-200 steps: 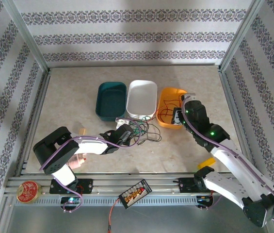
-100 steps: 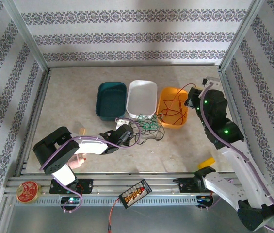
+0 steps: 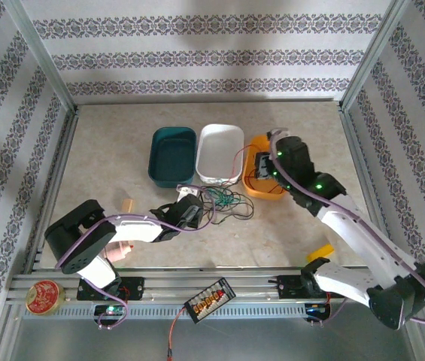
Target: Untangle the cables
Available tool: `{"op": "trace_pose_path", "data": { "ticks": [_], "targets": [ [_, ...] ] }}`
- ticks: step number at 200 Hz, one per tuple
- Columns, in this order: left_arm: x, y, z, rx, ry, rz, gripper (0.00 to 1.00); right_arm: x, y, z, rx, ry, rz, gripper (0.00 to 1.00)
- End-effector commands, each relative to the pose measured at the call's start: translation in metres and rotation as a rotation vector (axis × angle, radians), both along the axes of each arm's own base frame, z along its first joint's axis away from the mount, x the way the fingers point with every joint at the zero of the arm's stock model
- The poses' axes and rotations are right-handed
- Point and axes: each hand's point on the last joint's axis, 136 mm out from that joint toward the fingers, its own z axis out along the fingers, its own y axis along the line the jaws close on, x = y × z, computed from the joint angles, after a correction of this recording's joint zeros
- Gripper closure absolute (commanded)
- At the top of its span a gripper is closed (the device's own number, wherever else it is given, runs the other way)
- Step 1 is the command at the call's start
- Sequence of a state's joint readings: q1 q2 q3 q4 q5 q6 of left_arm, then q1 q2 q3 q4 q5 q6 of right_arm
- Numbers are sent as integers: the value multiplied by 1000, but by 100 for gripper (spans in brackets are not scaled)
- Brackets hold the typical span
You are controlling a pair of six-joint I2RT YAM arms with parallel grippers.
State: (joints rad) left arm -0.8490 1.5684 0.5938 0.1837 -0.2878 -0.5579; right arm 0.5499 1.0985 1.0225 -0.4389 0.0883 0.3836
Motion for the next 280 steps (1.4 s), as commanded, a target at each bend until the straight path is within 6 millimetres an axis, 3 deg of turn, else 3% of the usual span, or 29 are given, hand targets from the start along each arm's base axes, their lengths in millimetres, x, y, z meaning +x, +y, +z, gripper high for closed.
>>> {"op": "trace_pose_path", "data": {
  "ticks": [1, 20, 58, 101, 173, 186, 211, 232, 280],
  "targets": [
    [7, -11, 24, -68, -70, -42, 47, -15, 8, -21, -100, 50, 72, 97],
    [8, -15, 33, -81, -88, -58, 43, -19, 16, -11, -65, 18, 121, 97],
    [11, -21, 41, -112, -109, -69, 38, -34, 35, 35, 46, -95, 265, 96],
    [11, -23, 37, -121, -99, -71, 35, -41, 31, 92, 224, -209, 296, 96],
    [9, -24, 31, -122, -85, -72, 33, -44, 23, 151, 534, -300, 334, 94],
    [8, -25, 31, -125, -85, -73, 33, -38, 23, 148, 467, -294, 293, 95],
    [8, -28, 33, -131, -87, -86, 33, -33, 28, 125, 120, -310, 229, 99],
    [5, -38, 39, -172, -91, -135, 30, -34, 37, 118, 137, -285, 251, 99],
    [0, -90, 73, -305, -128, -334, 23, -35, 39, 109, 144, -259, 253, 98]
  ]
}}
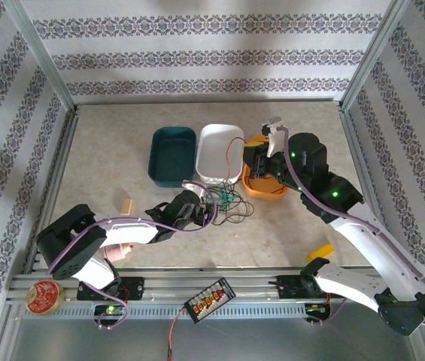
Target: Untangle the cables
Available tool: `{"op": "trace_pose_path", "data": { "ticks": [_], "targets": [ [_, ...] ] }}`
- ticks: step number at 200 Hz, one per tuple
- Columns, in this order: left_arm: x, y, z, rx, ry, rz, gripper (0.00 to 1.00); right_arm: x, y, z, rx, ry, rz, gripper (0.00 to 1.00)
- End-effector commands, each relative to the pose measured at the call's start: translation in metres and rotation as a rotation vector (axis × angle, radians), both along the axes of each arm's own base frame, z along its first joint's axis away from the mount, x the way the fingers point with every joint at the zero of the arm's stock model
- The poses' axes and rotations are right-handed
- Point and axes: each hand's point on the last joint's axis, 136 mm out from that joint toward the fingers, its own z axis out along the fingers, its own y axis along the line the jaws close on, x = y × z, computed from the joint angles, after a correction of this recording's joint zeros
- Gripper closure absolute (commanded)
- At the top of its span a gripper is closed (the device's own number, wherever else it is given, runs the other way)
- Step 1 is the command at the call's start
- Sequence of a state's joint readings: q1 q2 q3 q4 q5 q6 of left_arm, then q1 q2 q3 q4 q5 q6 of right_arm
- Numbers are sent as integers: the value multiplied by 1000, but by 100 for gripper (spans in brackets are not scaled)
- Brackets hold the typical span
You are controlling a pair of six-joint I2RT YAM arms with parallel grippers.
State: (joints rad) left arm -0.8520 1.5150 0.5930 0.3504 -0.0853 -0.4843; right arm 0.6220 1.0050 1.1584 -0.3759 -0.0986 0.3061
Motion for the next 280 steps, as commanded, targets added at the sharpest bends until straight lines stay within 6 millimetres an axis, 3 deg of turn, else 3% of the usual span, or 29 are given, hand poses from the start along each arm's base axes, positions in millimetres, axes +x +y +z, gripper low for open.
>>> {"op": "trace_pose_path", "data": {
  "ticks": [1, 30, 55, 74, 97, 111, 124, 173, 188, 229, 280],
  "targets": [
    [2, -40, 32, -99, -70, -135, 22, 1, -6, 3, -20, -25, -27, 98],
    [16, -63, 43, -111, -115, -173, 19, -2, -7, 5, -9, -26, -24, 99],
    [36, -65, 32, -71, -126, -100, 21, -5, -7, 9, 12, -27, -19, 98],
    [45, -66, 16, -40, -104, -60, 42, -8, -10, 14, 21, -32, -17, 98],
    [46, -64, 3, -57, -74, -28, 79, -11, -17, 25, 47, -48, -28, 98],
    [44, -60, -3, -65, -57, -7, 92, -12, -25, 33, 61, -66, -47, 98],
    [41, -55, -7, -61, -46, 1, 98, -12, -34, 42, 71, -88, -75, 98],
    [25, -25, -20, -13, -20, 49, 100, -5, -80, 71, 101, -183, -241, 99],
    [20, -15, -24, -9, -11, 68, 91, -4, -91, 82, 122, -203, -268, 99],
    [16, 0, -22, -6, -29, 108, 87, 2, -100, 100, 177, -229, -277, 99],
    [15, 3, -22, -3, -31, 112, 96, 7, -106, 112, 259, -232, -277, 99]
  ]
}}
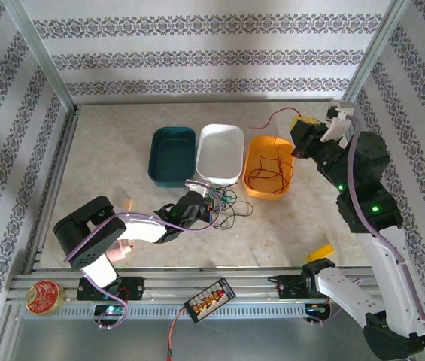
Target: Untangle the cables
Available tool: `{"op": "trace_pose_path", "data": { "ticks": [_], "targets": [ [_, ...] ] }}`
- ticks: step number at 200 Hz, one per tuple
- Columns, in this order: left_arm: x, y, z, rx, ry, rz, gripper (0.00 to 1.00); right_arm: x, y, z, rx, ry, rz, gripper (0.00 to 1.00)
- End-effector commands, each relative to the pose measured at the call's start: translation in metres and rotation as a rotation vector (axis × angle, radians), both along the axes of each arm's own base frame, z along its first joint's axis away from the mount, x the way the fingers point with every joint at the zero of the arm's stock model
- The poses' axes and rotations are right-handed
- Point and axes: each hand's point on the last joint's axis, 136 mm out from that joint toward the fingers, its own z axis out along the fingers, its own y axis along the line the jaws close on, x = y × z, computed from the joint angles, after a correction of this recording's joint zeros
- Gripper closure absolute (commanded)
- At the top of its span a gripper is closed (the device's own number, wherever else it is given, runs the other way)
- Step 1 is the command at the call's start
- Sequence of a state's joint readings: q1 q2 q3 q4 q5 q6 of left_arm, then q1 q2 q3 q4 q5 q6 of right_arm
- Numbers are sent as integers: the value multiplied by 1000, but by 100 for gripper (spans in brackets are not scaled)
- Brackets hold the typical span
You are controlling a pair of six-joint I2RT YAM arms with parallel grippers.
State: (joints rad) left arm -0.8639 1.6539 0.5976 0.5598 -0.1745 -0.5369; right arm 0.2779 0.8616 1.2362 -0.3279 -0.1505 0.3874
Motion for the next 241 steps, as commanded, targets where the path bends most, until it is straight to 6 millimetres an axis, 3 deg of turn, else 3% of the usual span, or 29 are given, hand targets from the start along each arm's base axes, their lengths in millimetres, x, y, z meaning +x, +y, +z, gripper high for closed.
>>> {"op": "trace_pose_path", "data": {
  "ticks": [1, 87, 126, 154, 203, 241],
  "targets": [
    [-8, 13, -13, 53, 35, 22, 97, -2, 2, 21, 57, -49, 29, 99],
    [-9, 16, -11, 58, 37, 31, 97, 58, 10, -42, 135, 102, 17, 99],
    [-9, 17, -11, 61, 41, 33, 98, 72, 27, -48, 231, 108, 97, 100],
    [-9, 18, -11, 60, 41, 38, 98, 77, 28, -54, 257, 103, 101, 100],
    [-9, 15, -11, 63, 44, 27, 98, 88, -2, -118, 218, 177, -72, 100],
    [-9, 12, -12, 66, 47, 19, 98, 73, -41, -170, 175, 254, -254, 100]
  ]
}}
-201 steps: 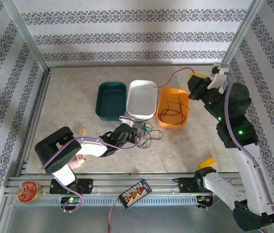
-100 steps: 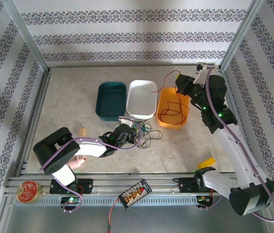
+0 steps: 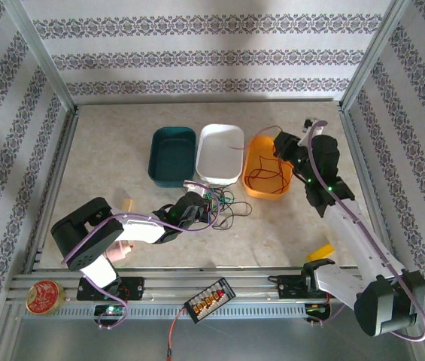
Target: Untangle the cables
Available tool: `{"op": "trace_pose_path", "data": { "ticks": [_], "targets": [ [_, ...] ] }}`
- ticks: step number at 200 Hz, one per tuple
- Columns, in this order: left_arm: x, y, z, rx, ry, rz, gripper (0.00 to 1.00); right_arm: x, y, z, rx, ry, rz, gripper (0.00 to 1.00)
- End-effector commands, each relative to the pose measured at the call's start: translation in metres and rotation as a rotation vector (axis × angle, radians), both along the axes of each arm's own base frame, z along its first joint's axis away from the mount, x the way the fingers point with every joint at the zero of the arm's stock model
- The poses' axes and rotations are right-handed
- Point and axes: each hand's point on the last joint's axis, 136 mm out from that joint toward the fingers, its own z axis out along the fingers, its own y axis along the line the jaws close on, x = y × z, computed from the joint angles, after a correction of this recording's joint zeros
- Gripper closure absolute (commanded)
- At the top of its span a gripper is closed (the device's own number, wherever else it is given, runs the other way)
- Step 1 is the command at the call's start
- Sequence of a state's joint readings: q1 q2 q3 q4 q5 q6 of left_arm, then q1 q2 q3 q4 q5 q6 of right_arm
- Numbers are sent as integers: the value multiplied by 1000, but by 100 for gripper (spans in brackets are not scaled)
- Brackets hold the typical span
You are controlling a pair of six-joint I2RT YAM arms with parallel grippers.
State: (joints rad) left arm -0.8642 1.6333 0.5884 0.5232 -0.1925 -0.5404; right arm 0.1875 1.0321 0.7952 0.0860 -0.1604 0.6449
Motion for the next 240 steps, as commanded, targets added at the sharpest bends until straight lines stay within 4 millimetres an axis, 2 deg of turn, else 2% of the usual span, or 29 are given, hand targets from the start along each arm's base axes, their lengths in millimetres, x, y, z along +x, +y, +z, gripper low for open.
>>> {"op": "trace_pose_path", "data": {
  "ticks": [1, 44, 63, 103, 121, 199, 240],
  "targets": [
    [-6, 5, -9, 42, 36, 2, 98, -10, -32, -5, -40, -18, -142, 100],
    [-6, 2, -11, 46, 42, -8, 98, -36, -68, -25, -112, 24, -281, 100],
    [-6, -1, -11, 48, 45, -16, 98, -41, -74, -31, -106, 43, -287, 100],
    [-5, -3, -12, 53, 51, -24, 98, -41, -74, -28, -113, 51, -284, 100],
    [-6, -3, -12, 52, 51, -23, 98, -37, -74, -32, -121, 80, -281, 100],
    [-5, -1, -13, 52, 51, -13, 98, -19, -45, -86, -95, 233, -203, 100],
    [-6, -2, -13, 53, 52, -17, 98, -12, -39, -109, -106, 294, -201, 100]
  ]
}}
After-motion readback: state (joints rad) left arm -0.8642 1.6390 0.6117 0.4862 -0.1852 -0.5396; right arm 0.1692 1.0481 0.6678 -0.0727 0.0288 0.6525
